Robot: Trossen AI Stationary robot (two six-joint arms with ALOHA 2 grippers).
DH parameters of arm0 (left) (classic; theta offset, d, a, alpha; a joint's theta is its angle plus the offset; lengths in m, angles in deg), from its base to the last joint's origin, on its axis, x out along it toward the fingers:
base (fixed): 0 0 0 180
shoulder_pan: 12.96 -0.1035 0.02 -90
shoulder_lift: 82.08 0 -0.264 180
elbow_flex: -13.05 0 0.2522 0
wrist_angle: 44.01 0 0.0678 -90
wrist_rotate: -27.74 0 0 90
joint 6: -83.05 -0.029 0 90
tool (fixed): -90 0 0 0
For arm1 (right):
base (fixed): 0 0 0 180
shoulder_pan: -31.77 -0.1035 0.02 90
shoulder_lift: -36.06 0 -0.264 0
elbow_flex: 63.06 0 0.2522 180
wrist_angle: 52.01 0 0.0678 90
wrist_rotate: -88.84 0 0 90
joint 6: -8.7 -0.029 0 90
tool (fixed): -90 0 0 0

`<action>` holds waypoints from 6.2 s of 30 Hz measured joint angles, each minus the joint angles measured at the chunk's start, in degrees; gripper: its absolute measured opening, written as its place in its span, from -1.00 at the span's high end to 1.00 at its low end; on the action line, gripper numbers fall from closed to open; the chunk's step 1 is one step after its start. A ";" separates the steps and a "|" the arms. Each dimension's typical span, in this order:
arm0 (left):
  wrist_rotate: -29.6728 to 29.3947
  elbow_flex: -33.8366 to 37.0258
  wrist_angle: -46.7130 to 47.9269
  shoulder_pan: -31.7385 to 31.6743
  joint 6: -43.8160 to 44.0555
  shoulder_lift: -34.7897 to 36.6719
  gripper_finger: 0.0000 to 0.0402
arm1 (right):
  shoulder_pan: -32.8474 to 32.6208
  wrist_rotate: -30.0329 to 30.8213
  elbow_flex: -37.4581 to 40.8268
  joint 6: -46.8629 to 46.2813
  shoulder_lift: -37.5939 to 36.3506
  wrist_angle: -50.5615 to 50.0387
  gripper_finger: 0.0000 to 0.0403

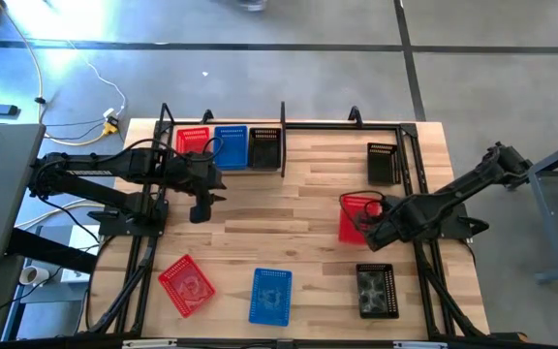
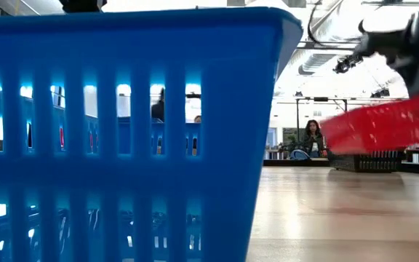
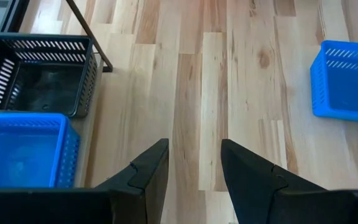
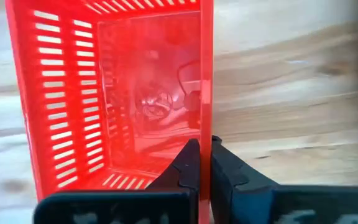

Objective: Stack baskets on shelf by color
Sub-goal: Stack the right red bin on the other red bin

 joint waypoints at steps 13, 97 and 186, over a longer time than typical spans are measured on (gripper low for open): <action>-0.13 0.00 -0.04 1.41 2.27 0.00 0.32 | 0.07 12.63 -15.69 8.24 6.87 -1.30 1.00; -19.42 0.02 -19.34 17.76 0.16 -17.56 0.38 | 18.03 16.99 -56.11 45.33 43.63 14.21 1.00; -22.71 10.67 5.81 -11.30 -13.82 10.82 1.00 | 39.89 0.58 -56.08 107.46 27.50 3.91 0.28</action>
